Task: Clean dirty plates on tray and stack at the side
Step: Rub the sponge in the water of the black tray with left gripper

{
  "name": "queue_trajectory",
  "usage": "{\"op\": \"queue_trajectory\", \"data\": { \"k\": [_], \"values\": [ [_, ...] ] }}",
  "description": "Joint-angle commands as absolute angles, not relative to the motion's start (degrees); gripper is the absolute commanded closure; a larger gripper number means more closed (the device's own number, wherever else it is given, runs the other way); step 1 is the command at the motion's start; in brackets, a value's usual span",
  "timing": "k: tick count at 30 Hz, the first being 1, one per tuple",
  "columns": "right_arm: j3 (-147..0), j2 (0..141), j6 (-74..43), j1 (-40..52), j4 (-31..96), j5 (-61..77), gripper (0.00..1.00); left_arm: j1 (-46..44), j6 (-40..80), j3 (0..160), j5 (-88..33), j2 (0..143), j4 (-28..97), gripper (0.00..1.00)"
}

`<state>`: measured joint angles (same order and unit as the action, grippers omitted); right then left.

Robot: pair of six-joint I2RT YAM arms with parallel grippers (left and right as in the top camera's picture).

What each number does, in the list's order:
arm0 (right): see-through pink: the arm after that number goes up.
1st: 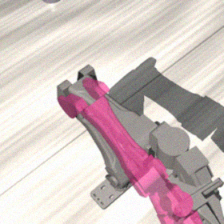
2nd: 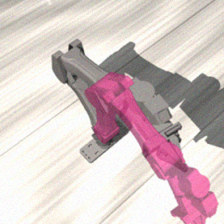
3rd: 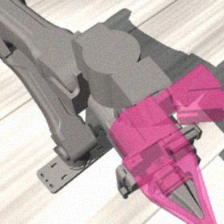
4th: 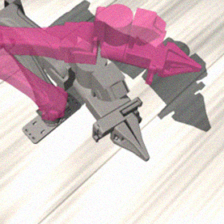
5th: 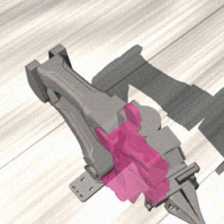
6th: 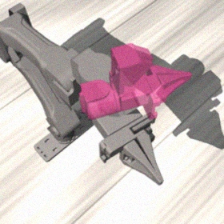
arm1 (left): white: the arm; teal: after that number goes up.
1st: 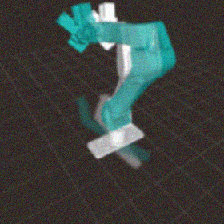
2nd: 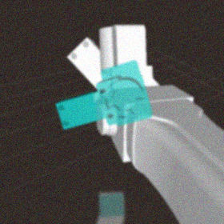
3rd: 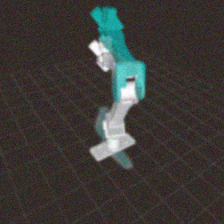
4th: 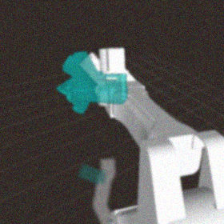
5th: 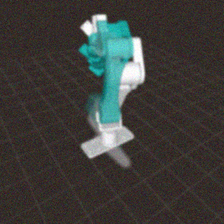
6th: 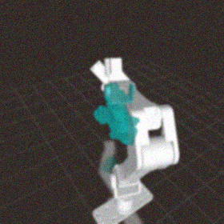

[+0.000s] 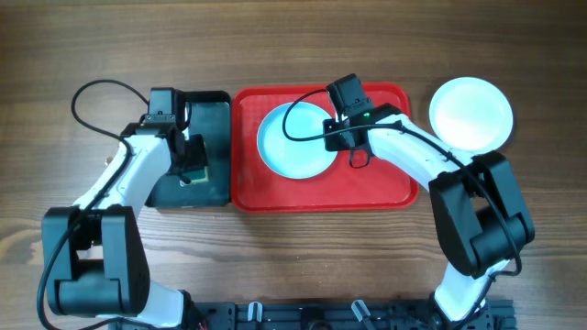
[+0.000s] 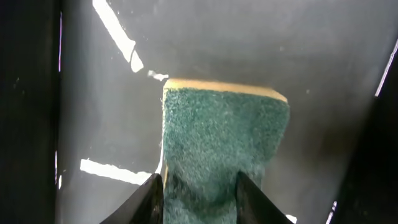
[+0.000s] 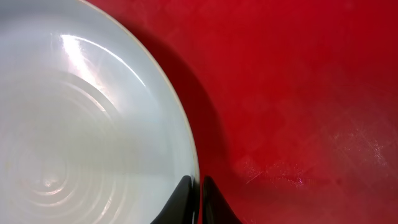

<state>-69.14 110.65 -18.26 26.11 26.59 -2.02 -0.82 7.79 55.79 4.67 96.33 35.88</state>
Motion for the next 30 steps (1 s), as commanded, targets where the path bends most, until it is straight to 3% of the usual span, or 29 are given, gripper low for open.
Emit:
{"op": "queue_trajectory", "data": {
  "k": [1,5,16,22,25,30],
  "values": [
    [-69.8,110.3,-18.0,26.4,26.6,-3.0,0.93,-0.8,8.1,54.5,4.2,95.7,34.7,0.67],
    [-69.8,110.3,-18.0,26.4,26.6,-3.0,0.93,-0.8,8.2,54.8,3.7,95.7,34.7,0.73],
    [-69.8,110.3,-18.0,26.4,26.5,-3.0,0.93,-0.8,8.1,57.1,3.7,95.7,36.8,0.70],
    [-69.8,110.3,-18.0,26.4,26.6,-3.0,0.92,-0.8,8.2,59.2,3.7,95.7,37.8,0.77],
    [-69.8,110.3,-18.0,26.4,26.5,-2.9,0.92,-0.8,8.2,59.2,3.6,95.7,38.6,0.71],
    [-69.8,110.3,-18.0,26.4,26.6,-2.9,0.92,-0.8,8.2,59.2,3.5,95.7,38.8,0.71]
  ]
}}
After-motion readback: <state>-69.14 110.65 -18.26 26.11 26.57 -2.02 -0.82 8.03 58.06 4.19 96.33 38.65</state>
